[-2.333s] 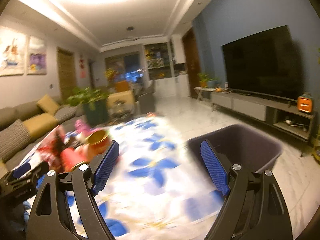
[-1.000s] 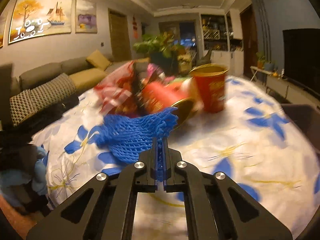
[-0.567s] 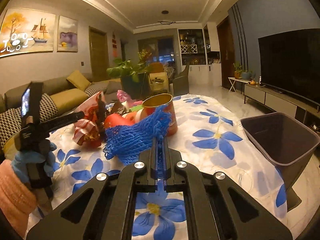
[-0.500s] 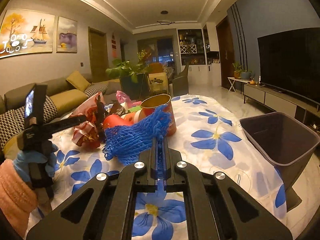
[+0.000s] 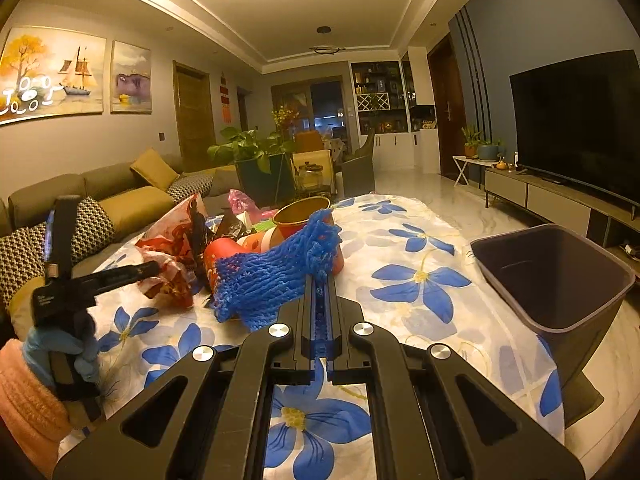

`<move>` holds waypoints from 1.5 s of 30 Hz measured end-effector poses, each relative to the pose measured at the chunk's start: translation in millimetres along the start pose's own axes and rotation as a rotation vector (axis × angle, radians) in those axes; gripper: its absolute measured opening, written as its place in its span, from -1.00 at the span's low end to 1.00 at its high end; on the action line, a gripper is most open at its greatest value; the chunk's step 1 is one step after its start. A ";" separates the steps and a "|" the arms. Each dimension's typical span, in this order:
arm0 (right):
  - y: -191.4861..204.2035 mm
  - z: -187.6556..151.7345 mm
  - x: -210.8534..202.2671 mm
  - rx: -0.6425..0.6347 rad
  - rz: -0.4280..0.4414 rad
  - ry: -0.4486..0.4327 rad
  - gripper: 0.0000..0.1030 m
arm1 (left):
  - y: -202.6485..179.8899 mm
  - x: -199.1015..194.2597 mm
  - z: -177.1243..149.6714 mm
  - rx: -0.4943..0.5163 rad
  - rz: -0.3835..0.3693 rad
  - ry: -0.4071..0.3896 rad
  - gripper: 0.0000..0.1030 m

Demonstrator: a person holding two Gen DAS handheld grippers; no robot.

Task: Collect trash
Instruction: 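Grasp the snack wrapper with the left tool while the right tool grasps the blue net, then carry the wrapper and net over the grey bin and open both tools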

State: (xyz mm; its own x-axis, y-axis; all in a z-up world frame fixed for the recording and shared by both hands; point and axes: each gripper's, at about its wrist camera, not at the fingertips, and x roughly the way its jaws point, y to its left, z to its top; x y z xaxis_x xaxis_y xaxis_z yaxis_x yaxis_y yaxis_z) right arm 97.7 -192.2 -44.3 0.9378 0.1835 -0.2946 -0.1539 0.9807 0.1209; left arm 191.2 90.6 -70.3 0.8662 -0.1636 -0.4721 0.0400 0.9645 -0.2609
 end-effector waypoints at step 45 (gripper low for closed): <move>-159.0 52.5 -66.3 0.085 -0.452 -0.245 -0.92 | -314.8 4.2 -4.2 0.308 -0.454 -0.123 -0.91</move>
State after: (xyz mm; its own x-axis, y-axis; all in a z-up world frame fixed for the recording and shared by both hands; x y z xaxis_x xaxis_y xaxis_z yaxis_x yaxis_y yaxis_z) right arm 76.3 -363.9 5.8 0.9516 -0.2885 -0.1061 0.2998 0.9473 0.1126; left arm 180.1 -214.6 6.3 0.7792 -0.5687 -0.2635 0.5499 0.8220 -0.1480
